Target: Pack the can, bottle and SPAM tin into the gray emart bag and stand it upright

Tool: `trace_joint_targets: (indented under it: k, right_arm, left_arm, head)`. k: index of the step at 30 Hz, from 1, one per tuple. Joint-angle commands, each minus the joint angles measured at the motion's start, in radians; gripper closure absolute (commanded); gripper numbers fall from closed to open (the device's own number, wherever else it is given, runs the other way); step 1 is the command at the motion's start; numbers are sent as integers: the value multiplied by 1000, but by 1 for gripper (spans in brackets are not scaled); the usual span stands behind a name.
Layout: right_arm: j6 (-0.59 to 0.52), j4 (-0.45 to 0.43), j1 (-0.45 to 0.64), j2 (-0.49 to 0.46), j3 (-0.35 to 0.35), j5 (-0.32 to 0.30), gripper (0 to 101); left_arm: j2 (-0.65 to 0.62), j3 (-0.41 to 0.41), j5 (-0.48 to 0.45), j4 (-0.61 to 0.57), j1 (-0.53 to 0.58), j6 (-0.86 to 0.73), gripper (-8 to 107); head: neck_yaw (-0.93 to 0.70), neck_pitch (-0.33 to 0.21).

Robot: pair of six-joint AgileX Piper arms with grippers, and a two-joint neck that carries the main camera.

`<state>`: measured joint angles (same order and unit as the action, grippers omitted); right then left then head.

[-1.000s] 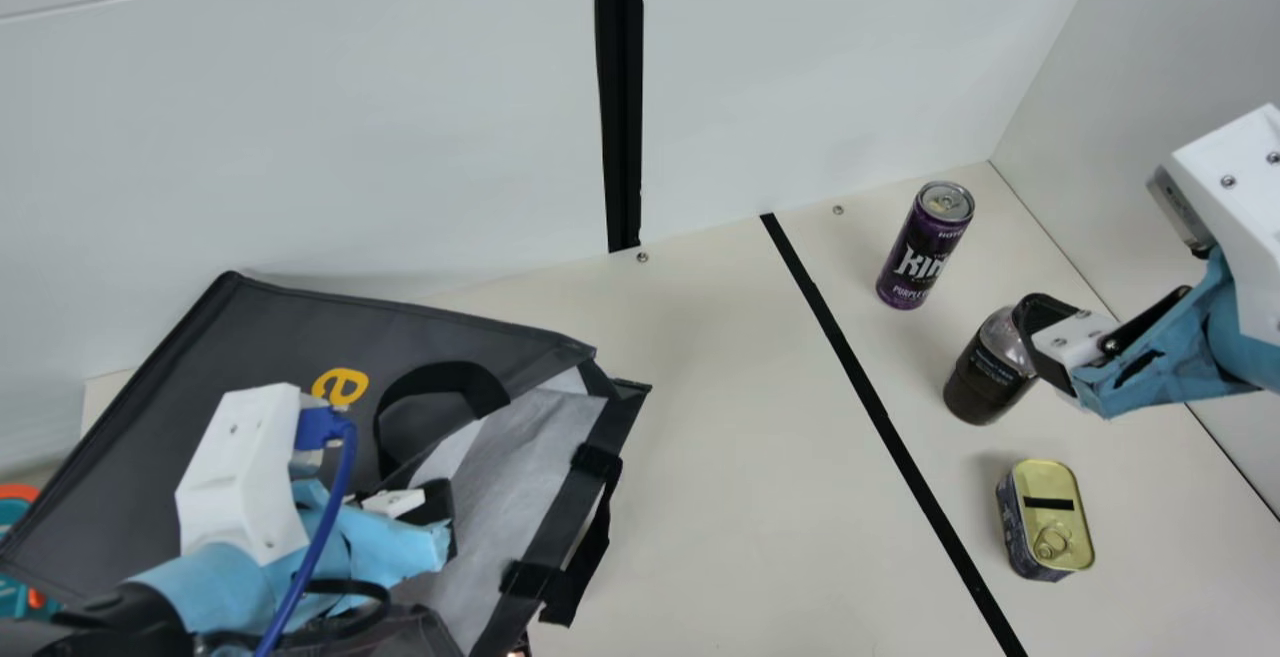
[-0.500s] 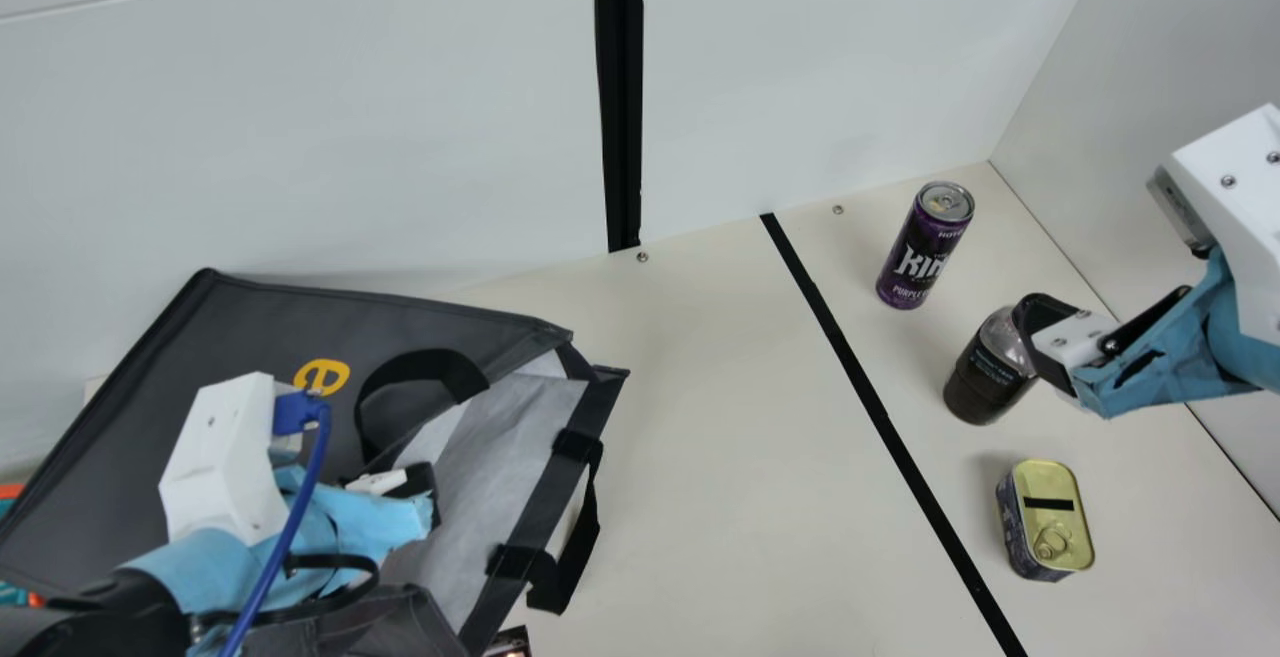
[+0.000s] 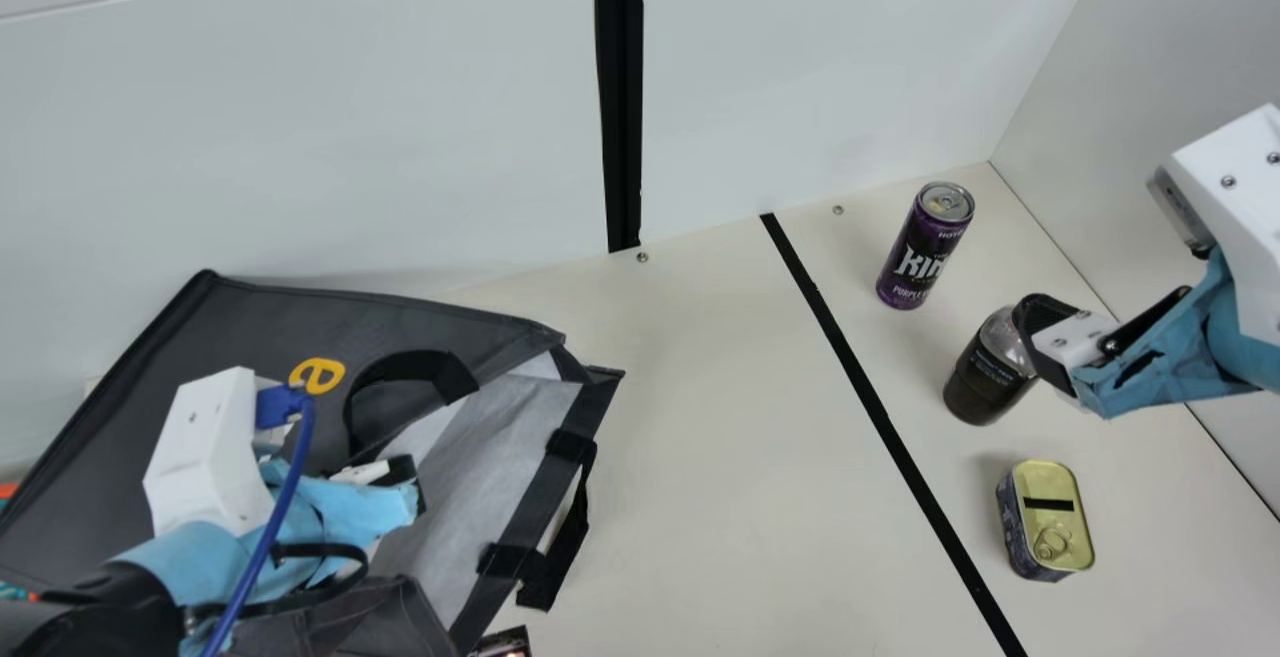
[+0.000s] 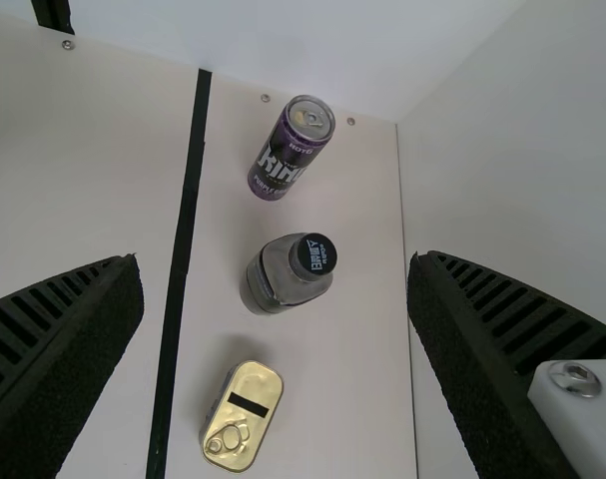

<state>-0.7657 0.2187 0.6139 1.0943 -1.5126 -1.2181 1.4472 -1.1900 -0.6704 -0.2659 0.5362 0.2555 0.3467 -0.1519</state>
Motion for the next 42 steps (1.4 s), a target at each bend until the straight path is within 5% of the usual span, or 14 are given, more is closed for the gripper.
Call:
trace_joint_targets:
  k: [1,26,42]
  right_arm:
    - [0,0,0,0,0,0,6]
    - [0,0,0,0,0,0,6]
    - [233,-279,-256,28,-72,-2,6]
  left_arm:
    - [0,0,0,0,0,0,107]
    - [0,0,0,0,0,0,107]
    - [0,0,0,0,0,0,107]
  head:
    - [2,-23]
    - [2,-23]
    - [2,-23]
